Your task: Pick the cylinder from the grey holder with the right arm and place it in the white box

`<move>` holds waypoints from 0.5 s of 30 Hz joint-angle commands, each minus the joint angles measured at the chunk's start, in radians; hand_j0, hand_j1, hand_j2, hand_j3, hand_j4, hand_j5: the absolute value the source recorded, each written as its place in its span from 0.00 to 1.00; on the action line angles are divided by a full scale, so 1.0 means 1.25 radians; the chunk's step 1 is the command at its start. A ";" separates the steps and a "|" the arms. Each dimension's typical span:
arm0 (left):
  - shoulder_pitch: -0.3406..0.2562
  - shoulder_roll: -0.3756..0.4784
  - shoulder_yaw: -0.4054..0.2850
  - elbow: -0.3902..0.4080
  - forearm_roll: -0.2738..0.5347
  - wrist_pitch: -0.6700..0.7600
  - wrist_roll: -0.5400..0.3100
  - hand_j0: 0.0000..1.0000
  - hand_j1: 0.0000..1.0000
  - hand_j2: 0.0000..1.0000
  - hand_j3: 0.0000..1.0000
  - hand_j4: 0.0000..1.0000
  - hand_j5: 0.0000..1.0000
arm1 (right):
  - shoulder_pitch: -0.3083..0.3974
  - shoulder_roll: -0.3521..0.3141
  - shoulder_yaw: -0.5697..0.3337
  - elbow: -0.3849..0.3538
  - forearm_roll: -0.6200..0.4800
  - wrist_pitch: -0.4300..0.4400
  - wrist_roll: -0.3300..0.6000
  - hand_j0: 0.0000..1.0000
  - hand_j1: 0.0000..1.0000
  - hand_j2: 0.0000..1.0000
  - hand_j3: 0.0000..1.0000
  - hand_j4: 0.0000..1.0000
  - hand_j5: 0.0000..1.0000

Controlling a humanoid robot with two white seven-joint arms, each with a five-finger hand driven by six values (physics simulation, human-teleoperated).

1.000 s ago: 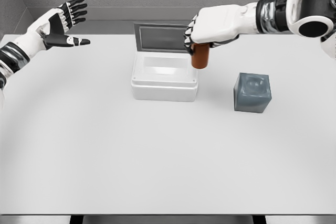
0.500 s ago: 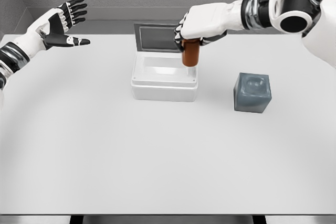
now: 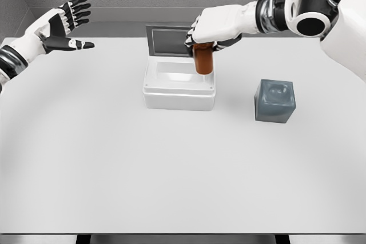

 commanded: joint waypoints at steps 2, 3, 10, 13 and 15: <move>0.000 0.000 0.001 0.000 0.005 0.000 0.000 1.00 1.00 1.00 1.00 1.00 1.00 | 0.000 0.003 -0.003 0.003 -0.002 0.002 0.000 0.82 0.82 0.82 0.82 0.82 0.82; 0.000 0.001 0.001 0.000 0.005 0.000 0.000 1.00 1.00 1.00 1.00 1.00 1.00 | 0.000 0.003 -0.003 0.003 -0.002 0.002 0.000 0.82 0.82 0.82 0.82 0.82 0.82; -0.002 0.000 -0.001 0.000 0.005 0.000 0.000 1.00 1.00 1.00 1.00 1.00 1.00 | 0.000 0.001 -0.004 -0.008 -0.002 0.002 0.000 0.82 0.82 0.82 0.82 0.82 0.82; -0.005 -0.007 -0.006 -0.002 0.003 0.000 0.000 1.00 1.00 1.00 1.00 1.00 1.00 | 0.001 -0.016 -0.005 -0.054 -0.004 0.002 0.000 0.82 0.82 0.82 0.82 0.82 0.82; -0.005 -0.017 -0.012 -0.005 0.003 0.000 0.000 1.00 1.00 1.00 1.00 1.00 1.00 | 0.004 -0.044 -0.006 -0.089 -0.006 0.002 0.000 0.82 0.82 0.82 0.82 0.82 0.82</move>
